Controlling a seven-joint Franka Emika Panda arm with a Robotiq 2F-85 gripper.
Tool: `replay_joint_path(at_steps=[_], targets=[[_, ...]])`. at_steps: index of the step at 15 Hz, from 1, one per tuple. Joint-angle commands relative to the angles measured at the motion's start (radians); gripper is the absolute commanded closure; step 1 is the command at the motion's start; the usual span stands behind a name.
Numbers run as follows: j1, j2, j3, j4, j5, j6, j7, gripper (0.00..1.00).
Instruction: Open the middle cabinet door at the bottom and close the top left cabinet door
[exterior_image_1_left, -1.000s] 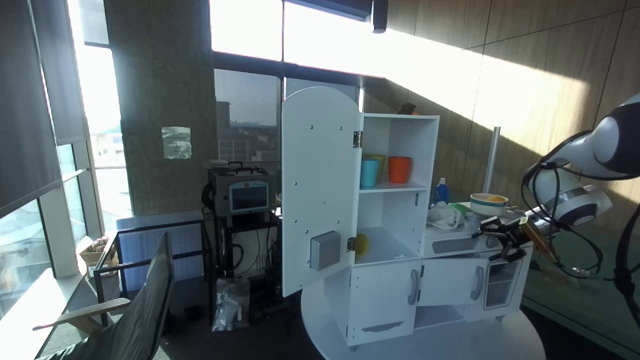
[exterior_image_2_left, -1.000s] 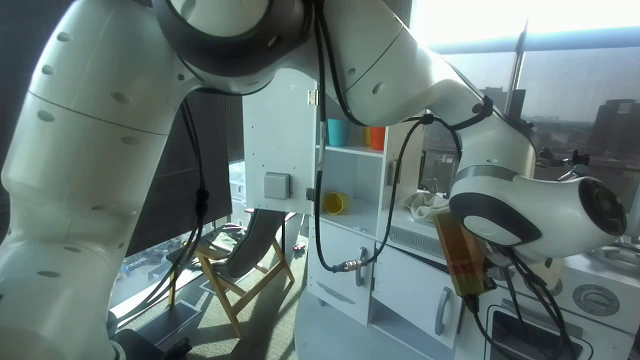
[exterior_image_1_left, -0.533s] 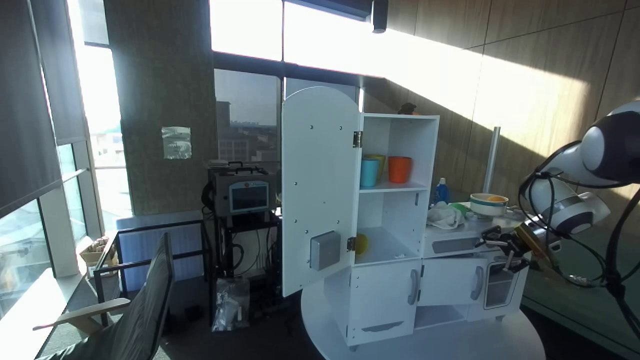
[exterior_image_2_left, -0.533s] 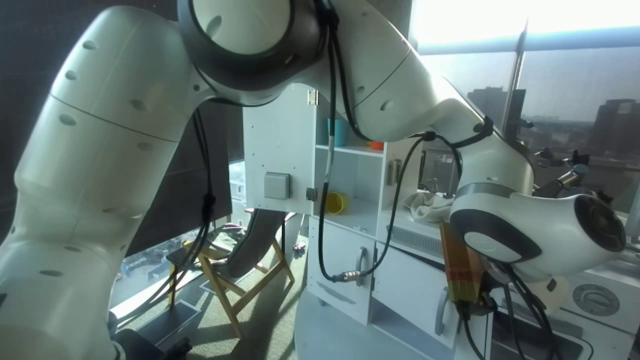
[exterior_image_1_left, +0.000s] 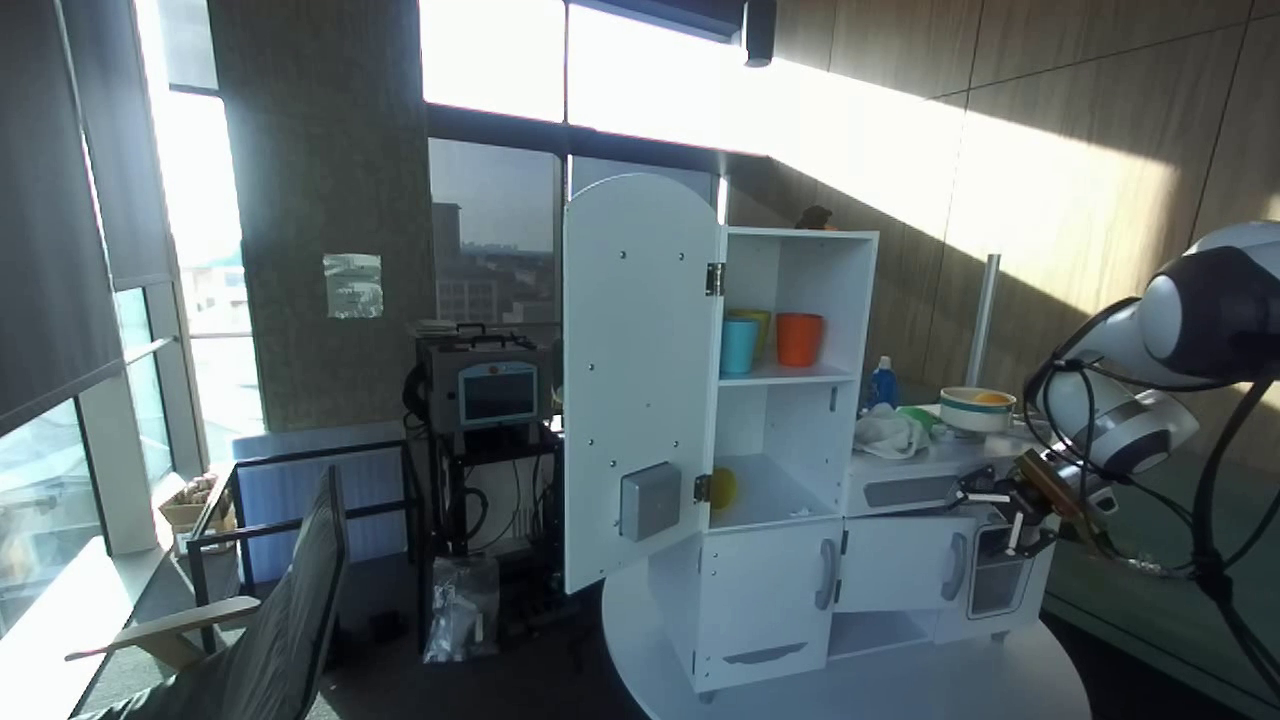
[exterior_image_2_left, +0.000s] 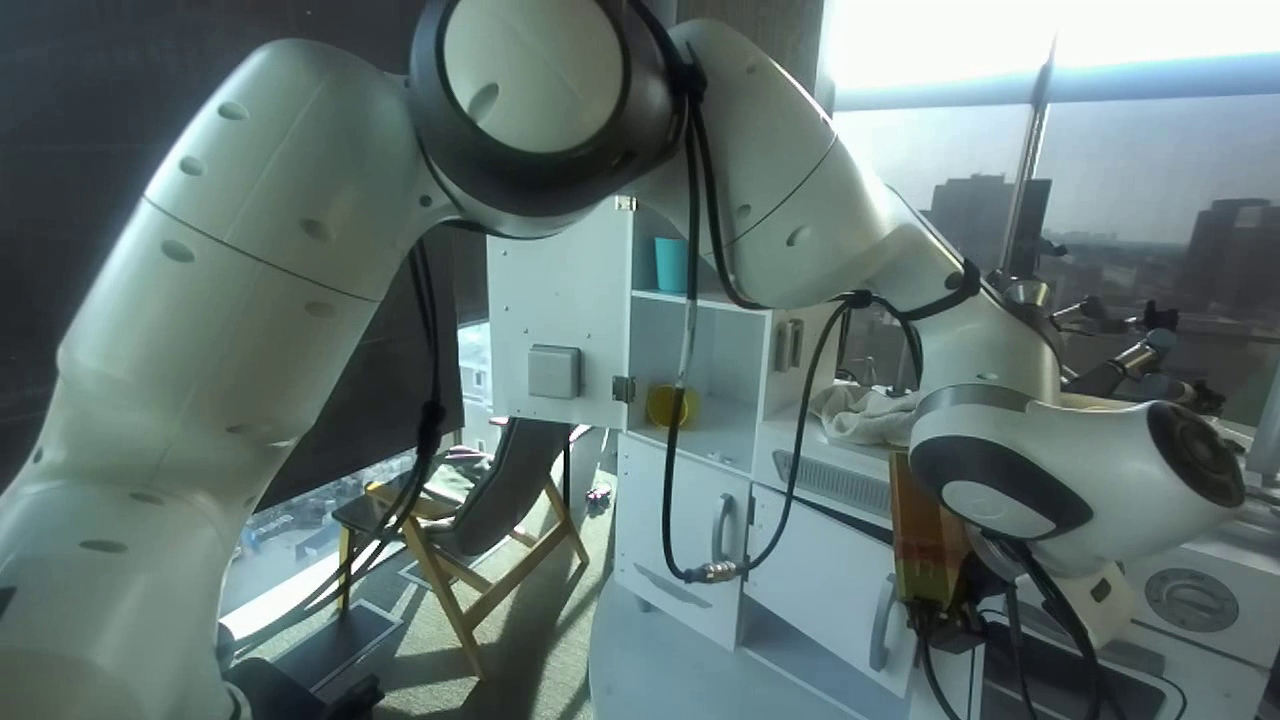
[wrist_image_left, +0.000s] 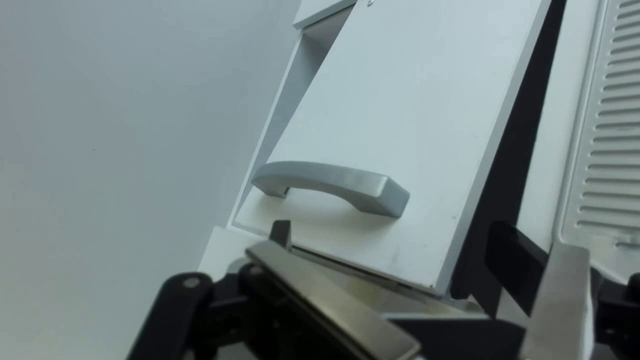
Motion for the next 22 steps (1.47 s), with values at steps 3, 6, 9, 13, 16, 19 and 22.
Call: replay_joint_path(at_steps=[3,6,9,13,16,19,22], targets=[[0.009,0.089,-0.006,0.071,-0.055,-0.013,0.105,0.00],[0.032,0.057,-0.018,0.006,-0.097,0.035,0.123,0.00],[0.052,0.006,-0.030,-0.072,-0.134,0.108,0.137,0.00],[0.074,-0.046,-0.049,-0.156,-0.213,0.168,0.151,0.00],[0.085,-0.091,-0.036,-0.204,-0.315,0.161,0.087,0.00],[0.095,-0.118,-0.018,-0.221,-0.404,0.129,0.069,0.00],[0.113,-0.143,0.004,-0.240,-0.493,0.092,0.064,0.00]])
